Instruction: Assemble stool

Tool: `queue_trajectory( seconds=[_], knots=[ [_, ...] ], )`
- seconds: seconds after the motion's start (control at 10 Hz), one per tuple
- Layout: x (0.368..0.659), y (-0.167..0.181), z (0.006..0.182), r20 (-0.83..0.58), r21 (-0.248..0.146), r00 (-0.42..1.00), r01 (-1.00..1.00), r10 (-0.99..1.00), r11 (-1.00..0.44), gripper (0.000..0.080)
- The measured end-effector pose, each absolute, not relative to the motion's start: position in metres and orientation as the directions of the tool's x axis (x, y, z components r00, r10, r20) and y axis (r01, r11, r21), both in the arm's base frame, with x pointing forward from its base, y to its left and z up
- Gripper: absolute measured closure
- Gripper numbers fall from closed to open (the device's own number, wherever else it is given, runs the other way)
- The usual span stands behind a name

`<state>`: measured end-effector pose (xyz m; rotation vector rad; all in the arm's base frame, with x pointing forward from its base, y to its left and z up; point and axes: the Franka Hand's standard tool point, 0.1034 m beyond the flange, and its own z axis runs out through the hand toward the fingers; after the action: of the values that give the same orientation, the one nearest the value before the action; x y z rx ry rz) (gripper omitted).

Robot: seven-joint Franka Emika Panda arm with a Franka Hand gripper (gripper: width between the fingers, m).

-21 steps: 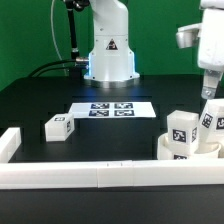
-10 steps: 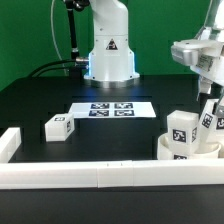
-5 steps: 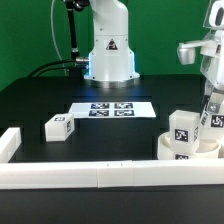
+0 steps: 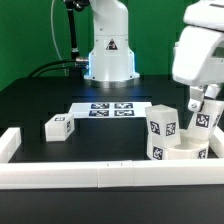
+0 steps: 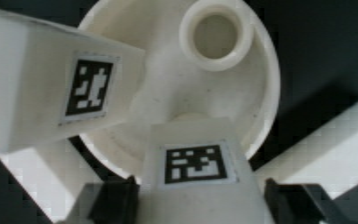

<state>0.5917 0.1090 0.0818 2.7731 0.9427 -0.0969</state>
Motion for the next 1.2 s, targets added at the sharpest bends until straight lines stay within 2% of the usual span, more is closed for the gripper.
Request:
queue_trajectory(
  seconds=[0.1, 0.2, 0.3, 0.7, 0.8, 0.9, 1.1, 1.2],
  knots=[
    [0.594, 0.11, 0.082, -0.117, 0.163, 0.898, 0.44, 0.425, -0.883, 0.0459],
    [0.604, 0.11, 0.082, -0.102, 0.116, 0.965, 0.251, 0.24, -0.961, 0.0459],
    [0.612, 0.105, 0.084, -0.084, 0.104, 0.981, 0.182, 0.173, -0.978, 0.0459],
    [0.61, 0.107, 0.082, -0.06, 0.121, 0.997, -0.05, -0.058, -0.991, 0.0459],
    [0.612, 0.104, 0.082, -0.046, 0.11, 0.969, -0.235, -0.241, -0.966, 0.0459],
    [0.617, 0.103, 0.081, -0.037, 0.088, 0.874, -0.479, -0.484, -0.873, 0.0459],
    [0.633, 0.1, 0.08, -0.032, -0.036, 0.65, -0.76, -0.759, -0.649, 0.0459],
    [0.634, 0.099, 0.08, -0.041, -0.043, 0.57, -0.821, -0.82, -0.569, 0.0459]
  ],
)
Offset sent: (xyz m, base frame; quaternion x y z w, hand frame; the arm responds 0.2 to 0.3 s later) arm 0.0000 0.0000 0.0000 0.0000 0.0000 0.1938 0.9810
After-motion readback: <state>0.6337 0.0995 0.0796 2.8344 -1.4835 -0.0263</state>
